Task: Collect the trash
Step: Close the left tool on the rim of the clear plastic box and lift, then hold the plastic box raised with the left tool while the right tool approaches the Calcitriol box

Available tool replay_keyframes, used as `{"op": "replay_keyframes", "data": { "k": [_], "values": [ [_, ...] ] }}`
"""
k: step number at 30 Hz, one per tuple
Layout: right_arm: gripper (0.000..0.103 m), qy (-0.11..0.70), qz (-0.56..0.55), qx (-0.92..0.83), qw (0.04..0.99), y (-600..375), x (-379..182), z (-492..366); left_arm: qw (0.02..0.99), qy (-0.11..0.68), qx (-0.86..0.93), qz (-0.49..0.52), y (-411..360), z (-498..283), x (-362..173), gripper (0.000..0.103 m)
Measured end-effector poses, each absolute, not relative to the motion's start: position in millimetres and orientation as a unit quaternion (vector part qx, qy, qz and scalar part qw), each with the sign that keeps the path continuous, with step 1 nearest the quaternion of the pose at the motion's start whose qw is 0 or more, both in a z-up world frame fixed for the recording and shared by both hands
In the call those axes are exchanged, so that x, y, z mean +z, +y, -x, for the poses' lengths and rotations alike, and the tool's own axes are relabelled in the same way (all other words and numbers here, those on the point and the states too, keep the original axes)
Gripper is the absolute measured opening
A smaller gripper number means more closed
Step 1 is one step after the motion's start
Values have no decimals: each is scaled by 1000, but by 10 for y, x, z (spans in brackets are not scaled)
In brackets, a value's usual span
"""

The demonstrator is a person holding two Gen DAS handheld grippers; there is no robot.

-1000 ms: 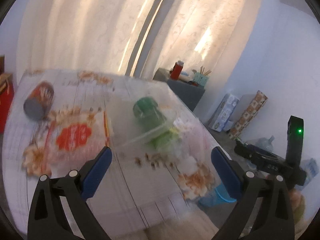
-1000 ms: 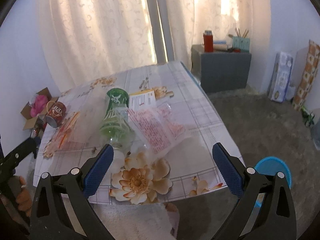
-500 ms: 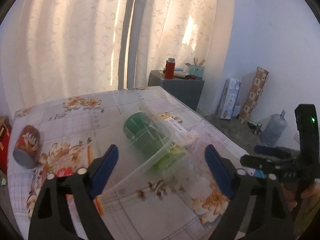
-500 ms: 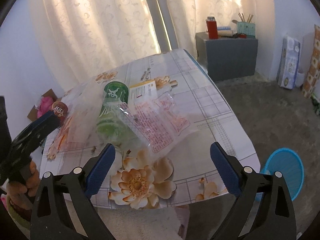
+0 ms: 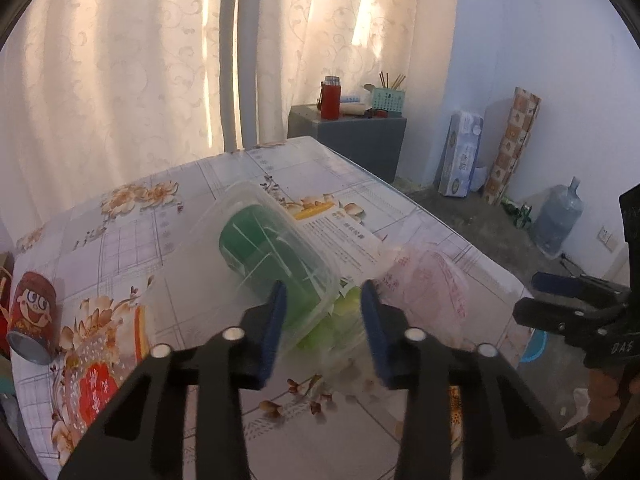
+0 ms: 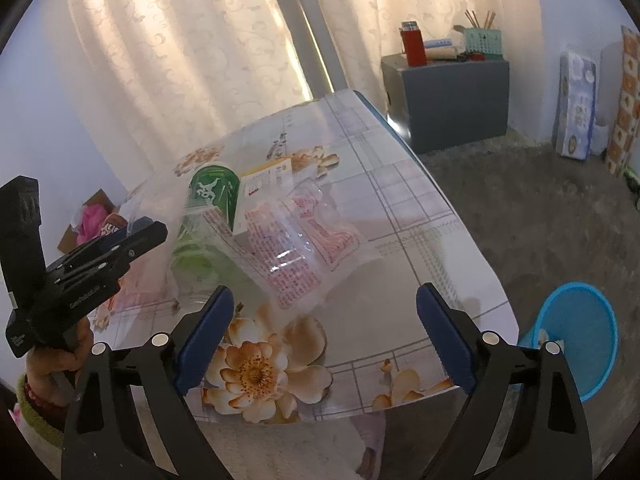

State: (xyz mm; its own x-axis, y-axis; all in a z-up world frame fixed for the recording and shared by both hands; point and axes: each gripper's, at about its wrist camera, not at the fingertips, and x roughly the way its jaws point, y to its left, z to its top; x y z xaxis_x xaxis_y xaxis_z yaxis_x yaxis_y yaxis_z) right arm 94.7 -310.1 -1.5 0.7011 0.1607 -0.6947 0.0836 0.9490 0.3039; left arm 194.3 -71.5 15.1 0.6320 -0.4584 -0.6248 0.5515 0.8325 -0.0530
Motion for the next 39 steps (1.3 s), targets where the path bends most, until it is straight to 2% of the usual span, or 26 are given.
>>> {"op": "replay_keyframes", "data": {
  "k": [3, 13, 26, 39],
  "values": [
    [87, 388, -161, 22, 907, -3111, -20, -932, 902, 319, -283, -72, -708, -1942, 152, 15],
    [86, 386, -164, 23, 907, -3109, 1, -885, 914, 269, -288, -94, -724, -1811, 259, 7],
    [84, 384, -168, 22, 908, -3129, 4, -851, 931, 202, -298, -56, -580, -1721, 502, 5],
    [80, 383, -172, 23, 907, -3178, 7, -816, 940, 109, -313, 83, -182, -1725, 1013, 5]
  ]
}}
